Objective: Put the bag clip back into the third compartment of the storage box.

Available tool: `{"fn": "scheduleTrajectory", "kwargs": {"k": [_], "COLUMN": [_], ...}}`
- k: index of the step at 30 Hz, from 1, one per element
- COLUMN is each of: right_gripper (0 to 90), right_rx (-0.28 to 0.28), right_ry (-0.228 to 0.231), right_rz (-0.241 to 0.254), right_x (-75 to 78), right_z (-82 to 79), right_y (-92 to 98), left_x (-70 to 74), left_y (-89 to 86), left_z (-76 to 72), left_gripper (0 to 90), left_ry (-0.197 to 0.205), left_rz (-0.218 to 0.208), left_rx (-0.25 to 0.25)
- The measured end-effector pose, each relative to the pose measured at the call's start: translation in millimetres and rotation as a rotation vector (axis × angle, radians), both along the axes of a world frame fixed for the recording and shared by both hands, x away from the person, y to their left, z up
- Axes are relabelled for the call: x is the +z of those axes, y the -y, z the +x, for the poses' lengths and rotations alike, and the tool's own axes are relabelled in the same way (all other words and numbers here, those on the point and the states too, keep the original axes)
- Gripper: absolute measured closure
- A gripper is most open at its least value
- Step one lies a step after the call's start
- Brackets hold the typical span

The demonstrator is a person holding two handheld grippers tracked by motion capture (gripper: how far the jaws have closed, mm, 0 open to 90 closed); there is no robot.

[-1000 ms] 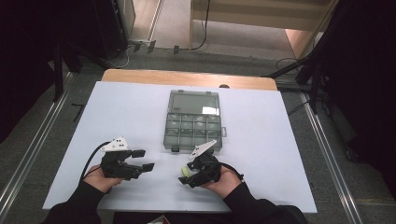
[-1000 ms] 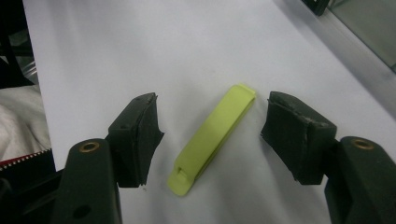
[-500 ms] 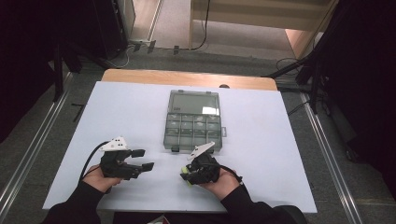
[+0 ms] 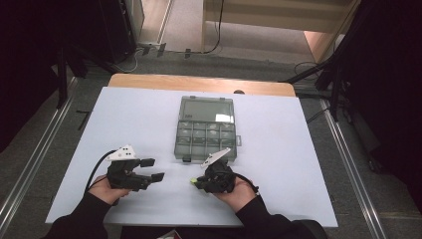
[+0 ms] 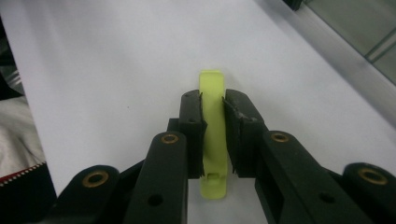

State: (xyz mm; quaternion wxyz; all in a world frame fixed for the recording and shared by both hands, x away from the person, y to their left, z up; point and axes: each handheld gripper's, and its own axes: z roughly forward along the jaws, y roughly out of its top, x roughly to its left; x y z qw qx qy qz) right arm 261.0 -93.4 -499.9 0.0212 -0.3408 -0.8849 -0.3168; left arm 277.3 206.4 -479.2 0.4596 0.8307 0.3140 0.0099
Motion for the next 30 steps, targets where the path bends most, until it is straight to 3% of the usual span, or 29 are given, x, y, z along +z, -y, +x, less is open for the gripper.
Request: {"fn": "scheduleTrajectory", "kwargs": {"k": [3, 11, 30], "right_gripper": [79.2, 79.3, 79.4], "right_rx": [-0.001, -0.037, -0.097], "right_ry": [-0.020, -0.022, -0.024], "right_rz": [0.029, 0.078, 0.130], "right_x": [2.6, 9.0, 17.3], "right_z": [2.9, 4.9, 9.0], "right_y": [4.2, 19.4, 45.6], "left_x": [0.1, 0.3, 0.8], "left_y": [0.7, 5.6, 18.9], "left_z": [2.6, 8.3, 18.4], "left_gripper": [30.0, 30.1, 30.1], "left_ry": [-0.002, 0.003, 0.026], "left_rz": [-0.008, -0.007, -0.007], "left_rx": [-0.006, -0.029, -0.083]}}
